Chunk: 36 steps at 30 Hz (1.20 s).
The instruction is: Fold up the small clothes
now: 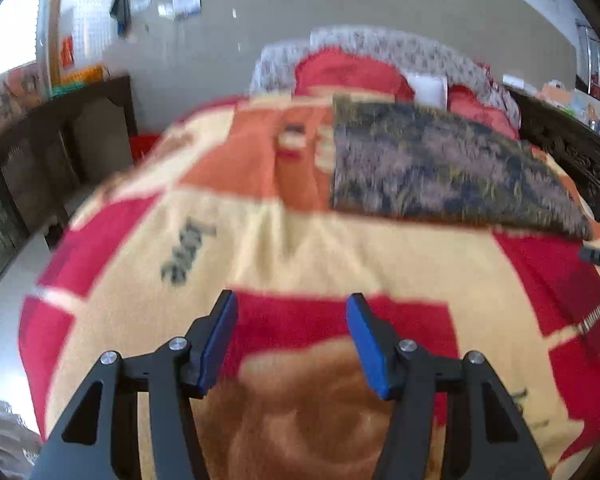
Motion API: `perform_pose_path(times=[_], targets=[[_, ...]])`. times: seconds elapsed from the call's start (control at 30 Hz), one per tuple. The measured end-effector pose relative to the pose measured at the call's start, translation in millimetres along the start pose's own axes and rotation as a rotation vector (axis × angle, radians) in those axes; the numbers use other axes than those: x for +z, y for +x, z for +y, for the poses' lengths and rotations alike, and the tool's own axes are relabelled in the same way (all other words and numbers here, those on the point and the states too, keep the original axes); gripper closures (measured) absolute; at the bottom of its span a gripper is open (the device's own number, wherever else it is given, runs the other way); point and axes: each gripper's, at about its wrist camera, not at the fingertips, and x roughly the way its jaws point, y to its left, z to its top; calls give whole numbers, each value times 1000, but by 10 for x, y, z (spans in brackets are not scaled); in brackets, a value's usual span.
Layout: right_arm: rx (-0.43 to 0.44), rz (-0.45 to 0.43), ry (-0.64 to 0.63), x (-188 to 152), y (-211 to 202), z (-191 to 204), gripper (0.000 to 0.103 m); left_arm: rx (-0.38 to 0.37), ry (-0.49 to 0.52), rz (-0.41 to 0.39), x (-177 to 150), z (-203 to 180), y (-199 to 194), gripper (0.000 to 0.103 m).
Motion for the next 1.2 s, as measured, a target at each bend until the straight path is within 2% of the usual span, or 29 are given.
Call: perform_pose_path(times=[0.07, 0.13, 0.23, 0.27, 0.3, 0.37, 0.4, 0.43, 0.5, 0.53, 0.67, 0.7, 0.87, 0.93, 1.0, 1.07, 1.13, 1.2], targets=[[0, -10, 30, 28, -69, -71, 70, -59, -76, 49, 87, 133, -24, 42], [-15, -39, 30, 72, -189, -108, 70, -85, -121, 19, 274, 198, -160, 41], [-10, -60, 59, 124, -324, -220, 70, -77, -107, -63, 662, 154, -289, 21], [-5, -56, 69, 127, -328, -248, 70, -98, -108, -74, 797, 115, -257, 13], [1, -47, 88, 113, -307, -288, 70, -145, -122, -70, 869, 100, -201, 11], [0, -25, 114, 58, -229, -334, 70, -310, -197, 13, 939, 53, 90, 11], [-15, -1, 127, -10, -133, -354, 70, -396, -250, 96, 917, -1, 355, 13], [-40, 30, 130, -73, -35, -363, 70, -429, -291, 141, 887, -35, 525, 15], [-42, 9, 106, -108, -26, -344, 70, -516, -387, 233, 811, -77, 857, 27], [-35, 16, 114, -98, -26, -359, 70, -571, -457, 257, 760, -72, 982, 27], [-9, 6, 131, -121, -48, -408, 70, -679, -673, 183, 721, 65, 1108, 18], [-8, 5, 130, -121, -52, -406, 70, -730, -731, 171, 735, 114, 1156, 18], [-11, 10, 119, -128, -29, -403, 70, -900, -980, 138, 826, 335, 1507, 25], [-7, 10, 123, -126, -23, -409, 70, -945, -1046, 111, 835, 403, 1507, 26], [-4, 9, 125, -129, -22, -410, 70, -1014, -1024, 51, 867, 440, 1386, 26], [-1, 7, 128, -134, -22, -413, 70, -1047, -961, 44, 875, 412, 1317, 26], [4, 6, 134, -136, -21, -420, 70, -1000, -893, 83, 883, 382, 1326, 26], [9, 8, 140, -133, -21, -432, 70, -948, -884, 119, 871, 407, 1389, 26]])
